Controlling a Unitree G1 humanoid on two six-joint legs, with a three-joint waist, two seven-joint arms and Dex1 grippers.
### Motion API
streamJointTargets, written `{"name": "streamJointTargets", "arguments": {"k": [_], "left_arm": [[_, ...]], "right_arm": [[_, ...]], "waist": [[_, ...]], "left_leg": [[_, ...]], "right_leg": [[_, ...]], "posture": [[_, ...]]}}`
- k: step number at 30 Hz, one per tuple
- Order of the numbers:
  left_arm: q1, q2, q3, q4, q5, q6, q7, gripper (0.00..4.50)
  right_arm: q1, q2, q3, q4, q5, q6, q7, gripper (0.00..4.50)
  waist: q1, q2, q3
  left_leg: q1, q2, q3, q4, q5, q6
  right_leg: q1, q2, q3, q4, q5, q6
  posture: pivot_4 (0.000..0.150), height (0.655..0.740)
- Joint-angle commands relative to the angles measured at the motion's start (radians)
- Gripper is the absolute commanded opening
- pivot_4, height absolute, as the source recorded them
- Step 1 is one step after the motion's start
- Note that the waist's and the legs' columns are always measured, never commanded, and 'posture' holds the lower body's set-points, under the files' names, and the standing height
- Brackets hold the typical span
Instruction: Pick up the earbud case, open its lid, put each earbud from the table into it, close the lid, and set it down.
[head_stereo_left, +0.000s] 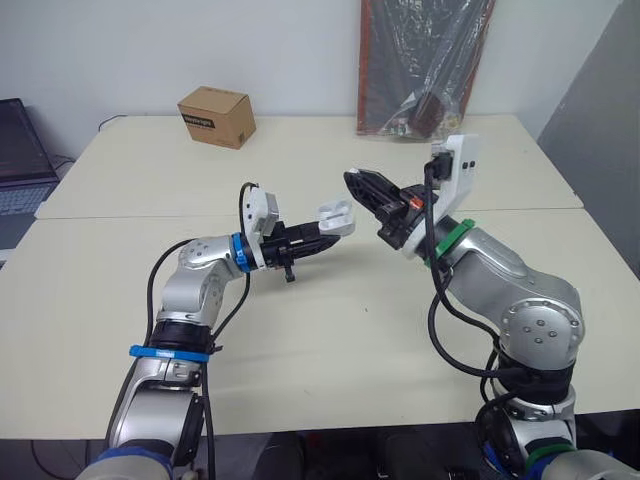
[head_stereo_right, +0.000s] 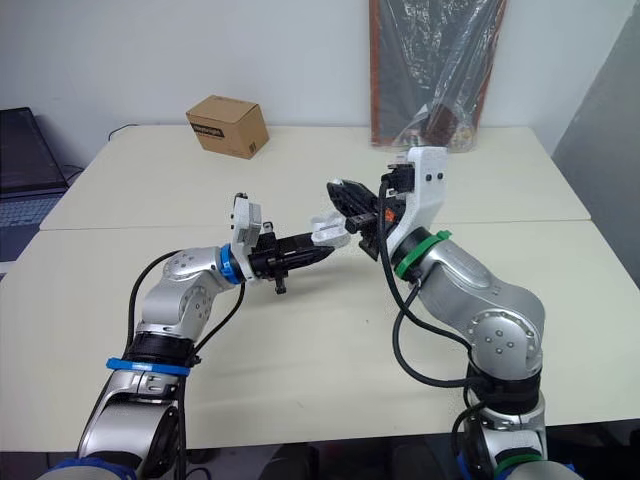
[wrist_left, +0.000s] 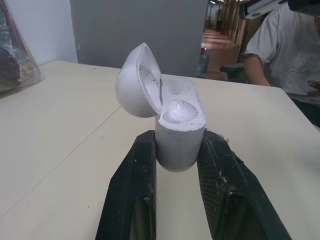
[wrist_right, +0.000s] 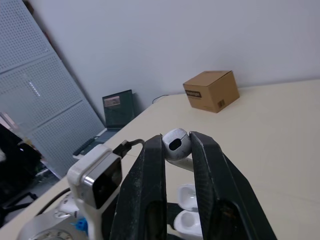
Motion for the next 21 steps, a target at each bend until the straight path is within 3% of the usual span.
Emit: {"name": "streamJointTargets", "arguments": {"k": [1, 21], "left_arm": [[-0.031, -0.004, 0.010, -0.004, 0.005, -0.003, 0.026, 0.79], [-0.046, -0.041, 0.020, -0.016, -0.012, 0.005, 0.069, 0.79]], "right_arm": [[-0.021, -0.002, -0.004, -0.012, 0.036, 0.019, -0.014, 0.36], [-0.041, 0.116, -0.022, 0.085, 0.110, 0.033, -0.211, 0.36]], "waist": [[0.000, 0.000, 0.000], [-0.002, 0.000, 0.000]], "left_leg": [[0.000, 0.000, 0.000, 0.000, 0.000, 0.000], [0.000, 0.000, 0.000, 0.000, 0.000, 0.000]], "right_leg": [[0.000, 0.000, 0.000, 0.000, 0.000, 0.000], [0.000, 0.000, 0.000, 0.001, 0.000, 0.000]], "posture": [[0.150, 0.7400], [0.150, 0.7400]]}}
